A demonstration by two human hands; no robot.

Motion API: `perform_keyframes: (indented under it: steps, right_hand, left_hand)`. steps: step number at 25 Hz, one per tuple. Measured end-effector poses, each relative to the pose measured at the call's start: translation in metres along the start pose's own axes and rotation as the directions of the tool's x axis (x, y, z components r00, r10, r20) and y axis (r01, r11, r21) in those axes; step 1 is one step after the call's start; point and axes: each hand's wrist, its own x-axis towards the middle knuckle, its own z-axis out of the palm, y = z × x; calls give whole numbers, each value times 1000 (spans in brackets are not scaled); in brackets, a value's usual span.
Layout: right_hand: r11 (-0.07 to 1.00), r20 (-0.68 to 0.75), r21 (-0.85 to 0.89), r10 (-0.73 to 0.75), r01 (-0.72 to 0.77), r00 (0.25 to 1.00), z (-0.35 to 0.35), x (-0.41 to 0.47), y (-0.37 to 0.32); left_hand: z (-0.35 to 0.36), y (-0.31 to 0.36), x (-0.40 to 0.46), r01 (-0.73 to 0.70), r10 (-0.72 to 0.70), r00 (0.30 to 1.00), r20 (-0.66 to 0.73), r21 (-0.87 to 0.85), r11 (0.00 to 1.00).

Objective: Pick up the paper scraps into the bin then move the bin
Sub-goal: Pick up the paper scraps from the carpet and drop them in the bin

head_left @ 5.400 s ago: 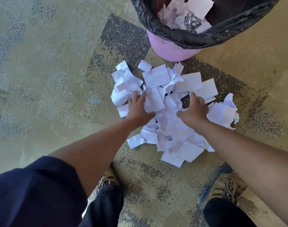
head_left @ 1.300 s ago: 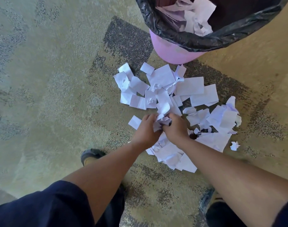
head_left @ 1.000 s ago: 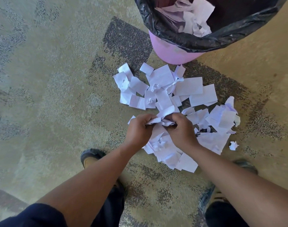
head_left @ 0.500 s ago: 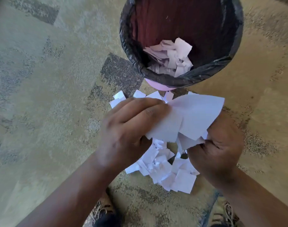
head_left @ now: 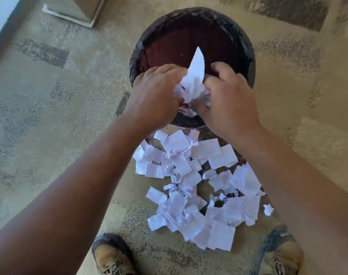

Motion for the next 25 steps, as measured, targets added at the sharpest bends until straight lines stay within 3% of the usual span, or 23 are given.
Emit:
perform_keyframes:
  steps: [3,5,7,9,11,13,14,15,16,17,18,20,21,23,25]
  right_hand:
    - [998,-114,59,-27,34,993,0,-5,2]
    - [968,-301,215,-59,128,952,3,-21,2]
    - [908,-410,355,-63,223,910,8,-46,1]
    - [856,-398,456,-49,244,916,17,-76,4]
    - [822,-288,553,41,131,957,39,-107,16]
    - [821,-3,548,193,-160,981,73,-137,36]
    - [842,214,426,263,-332,941,93,-149,47]
    - [873,435,223,309,-434,846,113,-160,58]
    - [893,581,40,343,-447,738,130,-165,68]
    - [901,639,-63,368,-430,675,140,-164,77]
    - [901,640,-94,381,-424,667,148,-158,87]
    - [868,583,-30,418,-495,697,155,-131,104]
    - [819,578,26,456,-573,677,158,-115,110]
    - [743,616,47,504,-667,605,167,-94,110]
    - [838,646,-57,445,-543,620,182,-94,98]
  left_hand:
    - [5,5,-7,-19,18,999,-45,-38,999]
    - [13,13,-24,-58,28,975,-221,-133,989]
    - [29,22,-50,-78,-39,900,-433,-249,965]
    - [56,19,-80,-59,-154,833,-531,-363,930]
    - [96,0,-110,108,-329,838,-436,-458,883]
    - [139,-27,-133,411,-516,844,-148,-439,799]
    - [158,-39,-142,560,-584,811,36,-335,758]
    - [174,-51,-151,660,-629,751,199,-214,720]
    - [185,-58,-156,723,-663,682,309,-143,676]
    - [191,-63,-158,779,-697,614,371,-144,610]
    - [197,-67,-158,835,-736,549,396,-240,494]
    - [206,-73,-152,853,-808,422,410,-483,201]
    - [211,-74,-151,840,-830,387,401,-525,139]
    - [219,-71,-149,863,-847,379,372,-472,179]
    - [225,-65,-149,881,-845,399,356,-406,245]
